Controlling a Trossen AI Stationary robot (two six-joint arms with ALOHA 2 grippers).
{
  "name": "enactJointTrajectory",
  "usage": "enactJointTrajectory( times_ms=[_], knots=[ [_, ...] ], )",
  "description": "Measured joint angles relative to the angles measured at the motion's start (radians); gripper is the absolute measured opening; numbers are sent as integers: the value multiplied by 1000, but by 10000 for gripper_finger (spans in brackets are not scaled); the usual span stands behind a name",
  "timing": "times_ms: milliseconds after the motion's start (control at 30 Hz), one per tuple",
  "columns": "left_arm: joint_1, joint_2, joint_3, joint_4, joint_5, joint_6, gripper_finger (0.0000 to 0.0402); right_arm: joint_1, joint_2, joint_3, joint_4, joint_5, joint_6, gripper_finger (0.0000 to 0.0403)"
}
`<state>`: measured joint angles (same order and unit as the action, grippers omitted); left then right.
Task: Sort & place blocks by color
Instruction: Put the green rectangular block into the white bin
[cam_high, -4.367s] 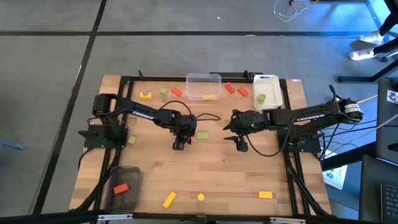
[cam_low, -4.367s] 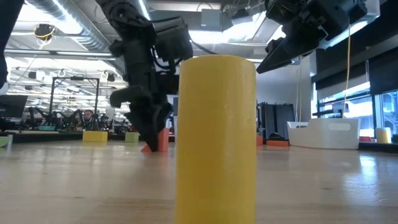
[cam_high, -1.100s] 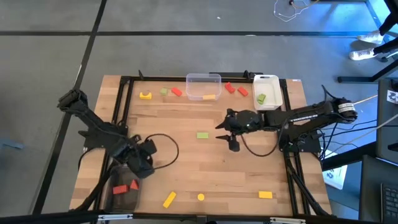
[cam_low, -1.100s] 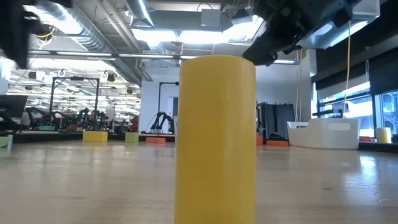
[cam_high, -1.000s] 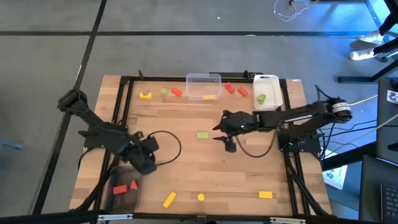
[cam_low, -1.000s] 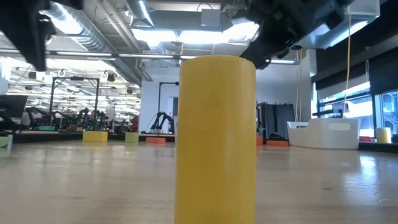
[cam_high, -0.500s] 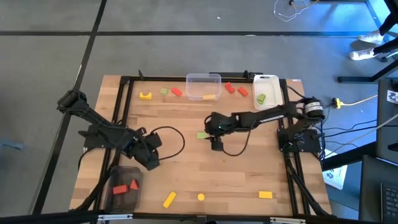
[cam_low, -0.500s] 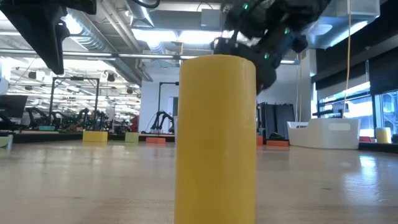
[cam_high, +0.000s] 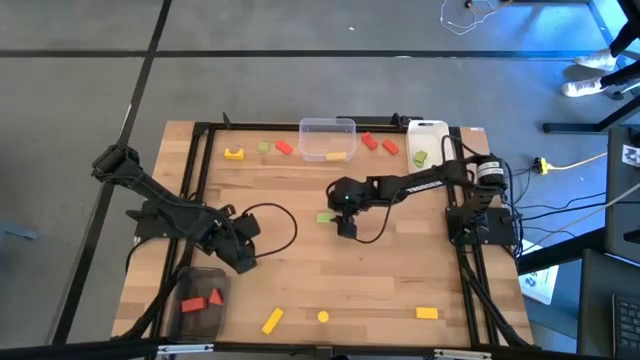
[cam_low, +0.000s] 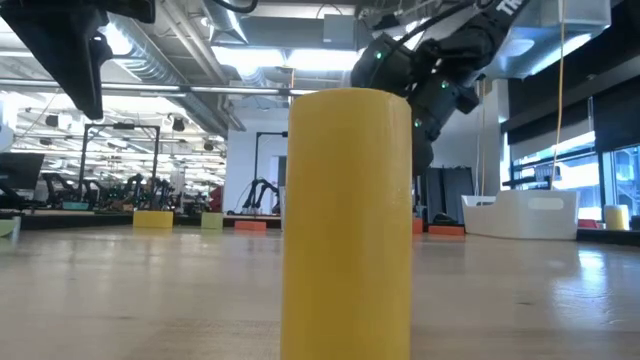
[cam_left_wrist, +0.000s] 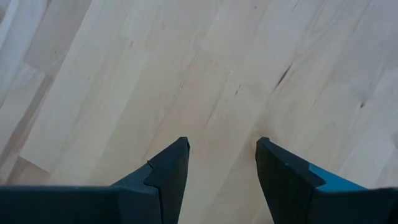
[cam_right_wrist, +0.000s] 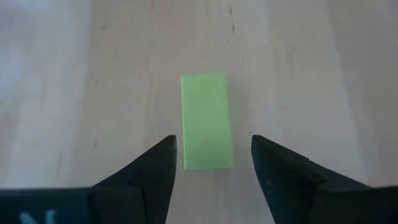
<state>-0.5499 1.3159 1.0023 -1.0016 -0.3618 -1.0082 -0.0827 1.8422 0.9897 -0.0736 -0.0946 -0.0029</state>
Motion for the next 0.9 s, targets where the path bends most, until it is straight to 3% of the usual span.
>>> enactJointTrajectory(
  times_ms=[467,567,700,900],
  knots=[
    [0,0,0,1,-1,-1,176,1,90,4,43,34,-33,206],
    [0,0,0,1,-1,-1,176,0,91,3,42,41,-27,184],
    [0,0,0,1,-1,-1,176,1,91,3,42,48,-10,127],
    [0,0,0,1,-1,-1,176,0,90,17,47,49,1,126]
  ],
)
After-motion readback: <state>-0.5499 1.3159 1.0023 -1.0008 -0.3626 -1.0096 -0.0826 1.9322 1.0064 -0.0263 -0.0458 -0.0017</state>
